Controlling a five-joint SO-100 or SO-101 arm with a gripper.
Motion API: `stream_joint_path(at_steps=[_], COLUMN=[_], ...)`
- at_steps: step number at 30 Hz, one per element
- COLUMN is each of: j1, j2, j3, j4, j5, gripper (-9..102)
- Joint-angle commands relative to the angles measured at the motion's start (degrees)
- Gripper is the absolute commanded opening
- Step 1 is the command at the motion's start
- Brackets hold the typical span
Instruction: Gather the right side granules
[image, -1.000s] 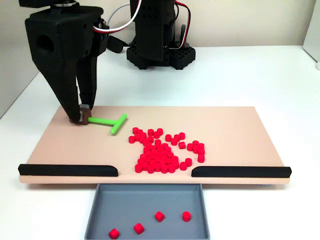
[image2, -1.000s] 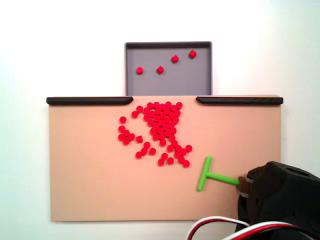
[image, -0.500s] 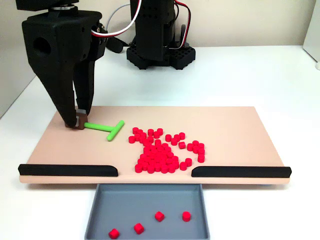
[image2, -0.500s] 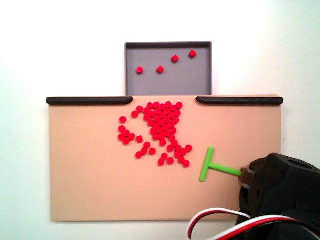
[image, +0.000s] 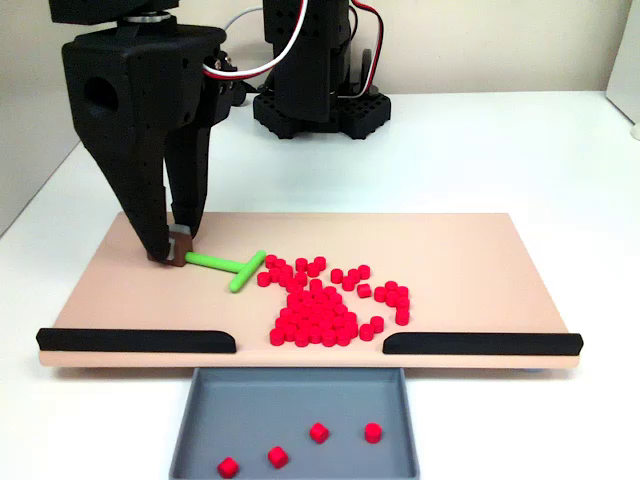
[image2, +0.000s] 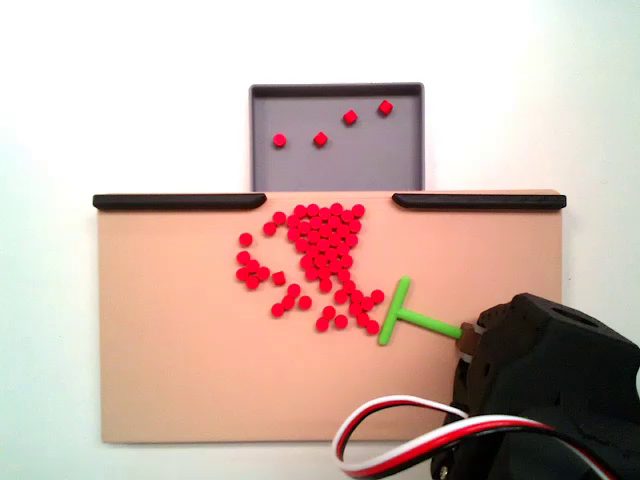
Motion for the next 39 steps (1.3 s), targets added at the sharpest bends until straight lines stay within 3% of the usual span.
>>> stream_joint_path(at_steps=[1,39], j1=[-0.79,-6.59], j2=[0.70,1.85], j3=[2.02,2.99], j4=[0.44,0.97], j5=[0.35,10.81], gripper=[0,0])
